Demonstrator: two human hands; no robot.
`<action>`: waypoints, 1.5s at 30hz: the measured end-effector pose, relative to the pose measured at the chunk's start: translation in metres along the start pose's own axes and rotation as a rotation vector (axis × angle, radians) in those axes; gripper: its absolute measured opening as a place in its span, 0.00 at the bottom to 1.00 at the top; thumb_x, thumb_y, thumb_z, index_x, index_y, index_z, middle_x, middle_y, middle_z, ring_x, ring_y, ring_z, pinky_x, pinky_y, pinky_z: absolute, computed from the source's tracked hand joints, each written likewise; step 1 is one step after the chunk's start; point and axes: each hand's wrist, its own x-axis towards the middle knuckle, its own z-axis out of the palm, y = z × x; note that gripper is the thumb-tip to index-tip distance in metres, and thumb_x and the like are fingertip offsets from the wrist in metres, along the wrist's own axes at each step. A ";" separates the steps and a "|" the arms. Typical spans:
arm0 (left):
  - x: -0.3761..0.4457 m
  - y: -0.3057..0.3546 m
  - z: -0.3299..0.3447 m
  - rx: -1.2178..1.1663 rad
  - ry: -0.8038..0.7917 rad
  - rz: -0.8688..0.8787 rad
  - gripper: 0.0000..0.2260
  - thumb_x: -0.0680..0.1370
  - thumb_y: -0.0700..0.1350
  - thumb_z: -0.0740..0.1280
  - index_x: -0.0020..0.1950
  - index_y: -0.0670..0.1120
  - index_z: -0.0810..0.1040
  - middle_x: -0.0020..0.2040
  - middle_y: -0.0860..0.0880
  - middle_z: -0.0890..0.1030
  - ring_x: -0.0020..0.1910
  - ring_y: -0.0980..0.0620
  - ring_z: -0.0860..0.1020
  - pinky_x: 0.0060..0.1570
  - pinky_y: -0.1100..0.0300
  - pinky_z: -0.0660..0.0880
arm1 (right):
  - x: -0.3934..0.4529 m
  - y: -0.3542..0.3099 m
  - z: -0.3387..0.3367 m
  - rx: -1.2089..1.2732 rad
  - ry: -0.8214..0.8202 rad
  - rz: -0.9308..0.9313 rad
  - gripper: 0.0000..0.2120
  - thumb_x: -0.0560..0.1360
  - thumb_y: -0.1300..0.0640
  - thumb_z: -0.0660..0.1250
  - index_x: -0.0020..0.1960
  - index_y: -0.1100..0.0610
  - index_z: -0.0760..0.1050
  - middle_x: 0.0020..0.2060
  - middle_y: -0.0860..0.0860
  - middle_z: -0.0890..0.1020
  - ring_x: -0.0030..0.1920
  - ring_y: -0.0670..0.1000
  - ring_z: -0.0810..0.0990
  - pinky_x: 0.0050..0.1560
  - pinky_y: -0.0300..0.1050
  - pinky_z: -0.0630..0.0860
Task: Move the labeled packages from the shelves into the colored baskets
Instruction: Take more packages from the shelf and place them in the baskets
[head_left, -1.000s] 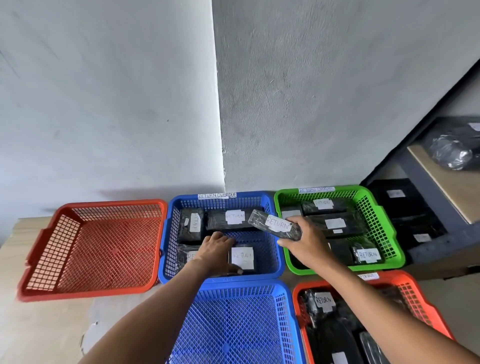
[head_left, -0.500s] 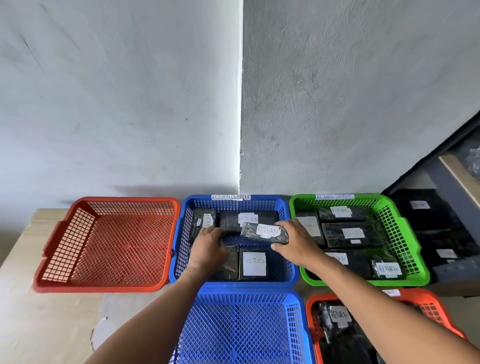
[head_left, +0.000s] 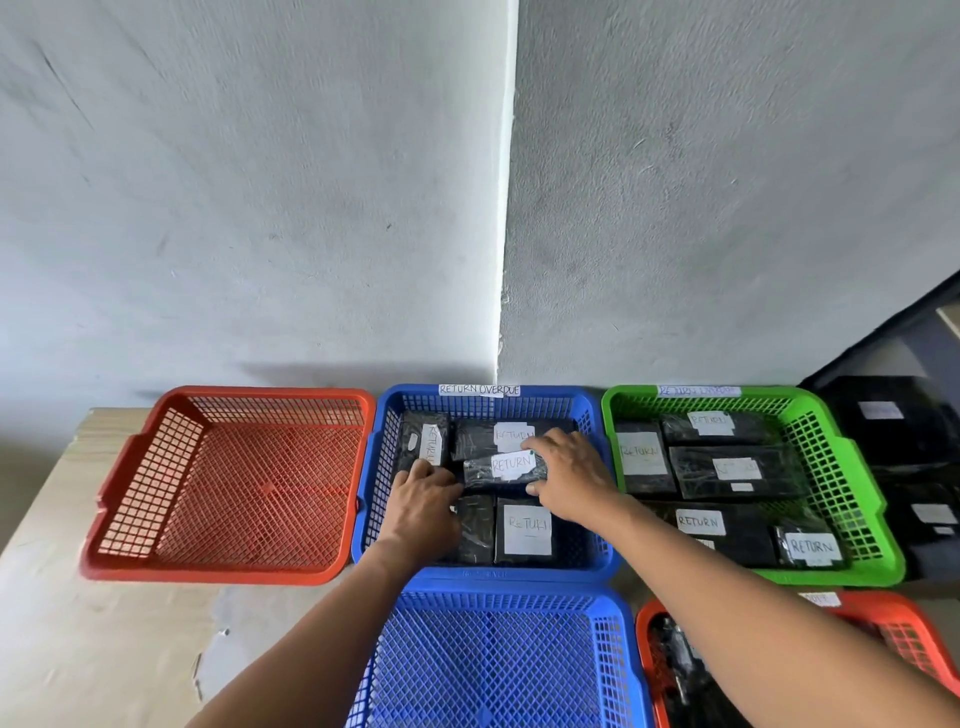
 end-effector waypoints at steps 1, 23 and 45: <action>0.000 -0.001 -0.001 -0.004 -0.001 0.009 0.21 0.78 0.52 0.62 0.71 0.56 0.75 0.67 0.59 0.76 0.65 0.51 0.66 0.65 0.54 0.65 | 0.001 -0.001 0.002 0.015 -0.003 0.028 0.31 0.74 0.50 0.74 0.74 0.46 0.66 0.64 0.50 0.71 0.63 0.53 0.70 0.67 0.47 0.68; 0.005 -0.011 0.007 -0.085 0.130 0.059 0.18 0.76 0.50 0.63 0.64 0.51 0.80 0.62 0.53 0.78 0.59 0.48 0.74 0.60 0.51 0.73 | 0.005 -0.020 0.028 0.253 0.018 0.209 0.24 0.76 0.64 0.69 0.71 0.55 0.68 0.62 0.53 0.70 0.54 0.51 0.76 0.45 0.37 0.76; 0.004 0.009 0.005 0.114 0.061 0.012 0.13 0.79 0.50 0.63 0.60 0.48 0.79 0.61 0.51 0.75 0.60 0.48 0.68 0.62 0.52 0.67 | -0.006 -0.015 0.021 0.143 -0.054 0.191 0.22 0.79 0.63 0.62 0.72 0.53 0.73 0.64 0.51 0.76 0.59 0.53 0.77 0.57 0.47 0.77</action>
